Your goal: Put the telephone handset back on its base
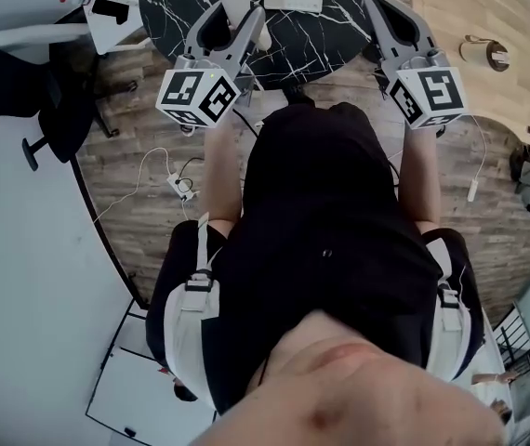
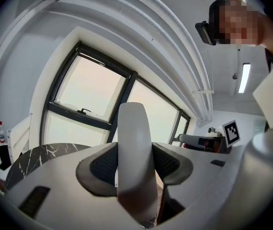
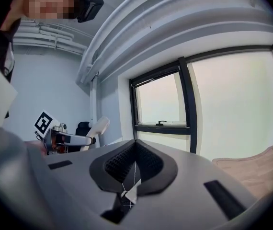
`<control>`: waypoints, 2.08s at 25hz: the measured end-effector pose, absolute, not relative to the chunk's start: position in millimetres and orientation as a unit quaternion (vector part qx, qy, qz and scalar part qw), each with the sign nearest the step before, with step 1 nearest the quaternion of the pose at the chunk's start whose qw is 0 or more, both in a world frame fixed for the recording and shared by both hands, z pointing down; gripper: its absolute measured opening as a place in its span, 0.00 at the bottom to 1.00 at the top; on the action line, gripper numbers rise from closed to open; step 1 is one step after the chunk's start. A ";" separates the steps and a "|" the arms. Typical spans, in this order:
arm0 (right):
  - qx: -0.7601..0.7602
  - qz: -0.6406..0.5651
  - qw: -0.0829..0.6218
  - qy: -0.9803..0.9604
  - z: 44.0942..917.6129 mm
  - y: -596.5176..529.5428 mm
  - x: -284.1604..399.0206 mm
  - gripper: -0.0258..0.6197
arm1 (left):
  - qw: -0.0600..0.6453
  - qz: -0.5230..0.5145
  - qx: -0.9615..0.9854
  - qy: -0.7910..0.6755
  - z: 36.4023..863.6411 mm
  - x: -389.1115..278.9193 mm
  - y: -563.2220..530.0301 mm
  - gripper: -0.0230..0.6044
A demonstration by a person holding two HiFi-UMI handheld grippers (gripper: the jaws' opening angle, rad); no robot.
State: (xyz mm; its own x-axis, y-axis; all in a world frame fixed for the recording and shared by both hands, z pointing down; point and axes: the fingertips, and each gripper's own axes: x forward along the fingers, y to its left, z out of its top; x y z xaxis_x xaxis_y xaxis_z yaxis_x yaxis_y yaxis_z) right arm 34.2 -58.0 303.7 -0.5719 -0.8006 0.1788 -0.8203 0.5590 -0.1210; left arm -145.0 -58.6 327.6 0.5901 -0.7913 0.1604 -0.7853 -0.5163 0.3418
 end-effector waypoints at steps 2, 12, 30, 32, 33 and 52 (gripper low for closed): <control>0.464 0.098 0.054 -0.879 307.2 -62.2 31.3 0.09 | 0.200 -0.009 0.870 -0.450 332.1 -148.2 -65.7 0.40; 0.485 0.127 0.072 -0.862 326.3 -73.4 31.3 0.09 | 0.234 0.007 0.865 -0.445 358.2 -152.2 -88.6 0.40; 0.449 0.165 0.093 -0.873 362.5 -125.5 37.8 0.09 | 0.291 0.049 0.836 -0.462 415.6 -133.4 -131.3 0.40; 0.443 0.170 0.096 -0.875 369.4 -132.5 37.7 0.09 | 0.300 0.058 0.831 -0.465 426.7 -131.0 -138.6 0.40; 0.439 0.173 0.098 -0.876 373.7 -135.9 37.7 0.09 | 0.305 0.062 0.828 -0.467 432.3 -129.7 -141.5 0.40; 0.408 0.231 0.132 -0.873 438.9 -190.4 48.7 0.09 | 0.341 0.181 0.791 -0.475 546.6 -114.6 -185.4 0.40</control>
State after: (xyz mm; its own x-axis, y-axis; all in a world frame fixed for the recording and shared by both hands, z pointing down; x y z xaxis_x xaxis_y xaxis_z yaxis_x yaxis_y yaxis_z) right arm 48.7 -190.4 438.9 -0.6324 -0.6517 0.4188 -0.7736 0.5600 -0.2966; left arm -114.6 -185.4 546.6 0.4838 -0.6273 0.6102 -0.8744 -0.3177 0.3667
